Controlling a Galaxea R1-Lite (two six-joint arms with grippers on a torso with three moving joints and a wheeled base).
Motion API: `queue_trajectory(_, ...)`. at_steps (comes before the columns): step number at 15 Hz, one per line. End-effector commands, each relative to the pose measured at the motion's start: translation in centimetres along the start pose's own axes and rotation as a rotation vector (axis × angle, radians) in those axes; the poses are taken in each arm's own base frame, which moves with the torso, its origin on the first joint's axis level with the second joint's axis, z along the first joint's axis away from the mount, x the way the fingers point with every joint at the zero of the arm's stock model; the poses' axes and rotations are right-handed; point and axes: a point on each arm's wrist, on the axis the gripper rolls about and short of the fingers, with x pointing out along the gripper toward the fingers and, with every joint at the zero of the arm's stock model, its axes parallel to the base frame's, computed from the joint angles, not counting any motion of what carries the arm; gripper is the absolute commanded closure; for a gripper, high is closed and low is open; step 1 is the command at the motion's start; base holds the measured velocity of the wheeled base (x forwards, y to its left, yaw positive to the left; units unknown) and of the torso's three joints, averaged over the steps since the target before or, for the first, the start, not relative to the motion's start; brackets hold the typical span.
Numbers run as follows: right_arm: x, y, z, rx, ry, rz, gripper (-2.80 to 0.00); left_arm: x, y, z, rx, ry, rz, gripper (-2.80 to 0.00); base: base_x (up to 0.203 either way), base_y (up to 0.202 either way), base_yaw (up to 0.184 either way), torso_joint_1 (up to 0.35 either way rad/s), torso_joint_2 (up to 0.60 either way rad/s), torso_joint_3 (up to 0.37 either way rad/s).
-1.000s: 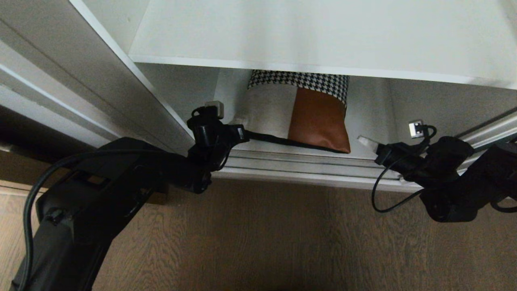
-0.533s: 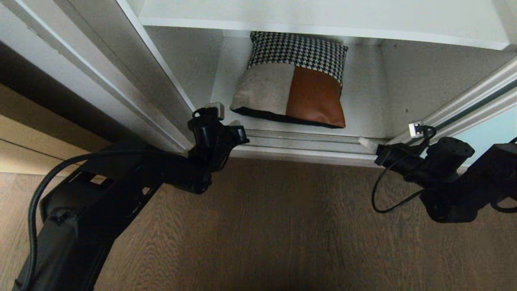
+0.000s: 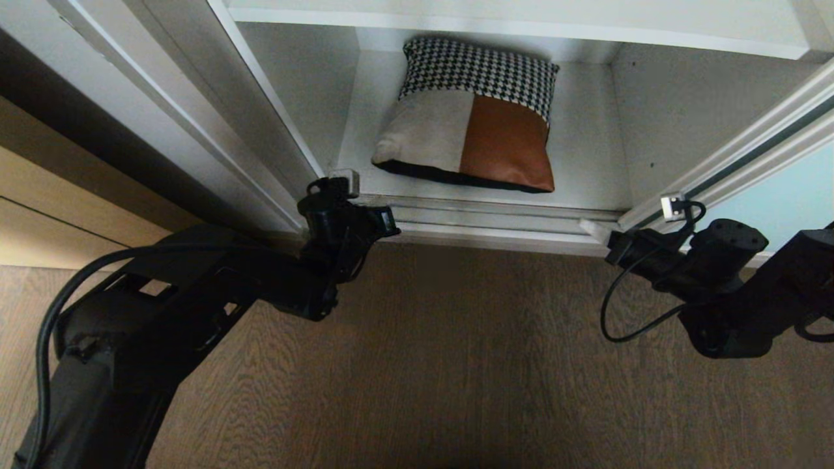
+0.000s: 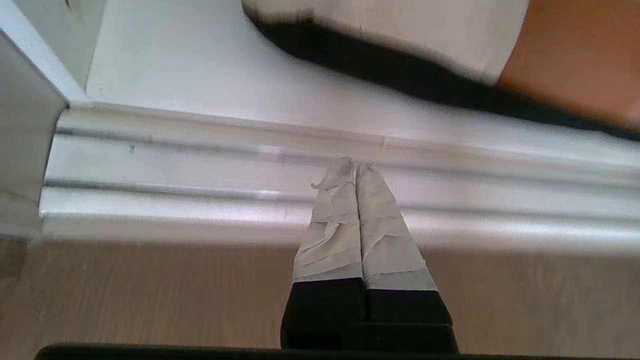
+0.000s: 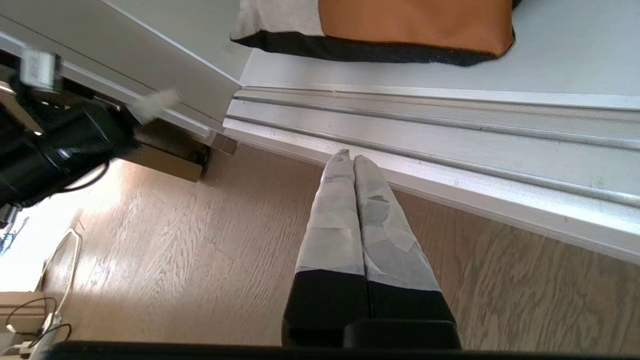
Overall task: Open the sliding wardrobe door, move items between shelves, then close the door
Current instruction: Close the door
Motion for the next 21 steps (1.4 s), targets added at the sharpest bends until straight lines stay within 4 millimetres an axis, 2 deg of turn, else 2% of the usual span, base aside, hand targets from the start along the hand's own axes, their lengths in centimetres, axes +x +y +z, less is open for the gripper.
queue_trajectory(1,-0.5,1.4,1.6,-0.019,-0.019,0.014,0.00,-0.6,-0.4,3.0,0.019,-0.027,0.001,0.00,0.000,0.000,0.000,0.000,0.00,0.000)
queue_trajectory(3,-1.2,2.7,2.9,-0.028,-0.026,0.018,0.00,-2.0,-0.8,7.4,0.024,-0.051,0.004,0.00,0.000,0.000,0.000,0.000,0.00,0.000)
queue_trajectory(4,-1.7,3.5,3.6,-0.025,-0.022,0.017,0.00,-3.4,-0.9,9.3,0.026,-0.050,0.009,0.00,0.000,0.000,0.000,0.000,0.00,0.000)
queue_trajectory(6,-3.3,5.4,4.1,-0.009,0.013,0.001,0.00,-6.2,-1.0,11.8,0.032,-0.027,0.038,0.00,0.000,0.000,0.000,0.000,0.00,0.000)
queue_trajectory(9,-7.0,8.5,4.5,0.004,0.062,-0.036,0.00,-10.8,-1.0,15.4,0.040,-0.027,0.113,0.00,0.000,0.000,0.000,0.000,0.00,0.000)
queue_trajectory(13,-11.8,13.0,7.1,-0.028,0.034,-0.061,0.00,-17.9,-0.5,19.7,0.112,-0.055,0.190,0.00,0.000,0.000,0.000,0.000,0.00,0.000)
queue_trajectory(14,-13.0,14.0,7.7,-0.034,0.028,-0.076,0.00,-19.9,-0.2,20.0,0.123,-0.055,0.218,0.00,0.000,0.000,0.000,0.000,0.00,0.000)
queue_trajectory(17,-16.7,17.7,8.8,-0.033,0.029,-0.109,0.00,-26.2,0.9,19.4,0.148,-0.024,0.295,0.00,0.000,0.000,0.000,0.000,0.00,0.000)
queue_trajectory(20,-20.5,21.9,9.4,-0.025,0.035,-0.141,0.00,-31.6,2.0,19.2,0.157,-0.052,0.399,0.00,0.000,0.000,0.000,0.000,0.00,0.000)
queue_trajectory(21,-21.9,23.4,9.3,-0.015,0.044,-0.156,0.00,-33.4,2.6,18.4,0.169,-0.046,0.442,0.00,0.000,0.000,0.000,0.000,0.00,0.000)
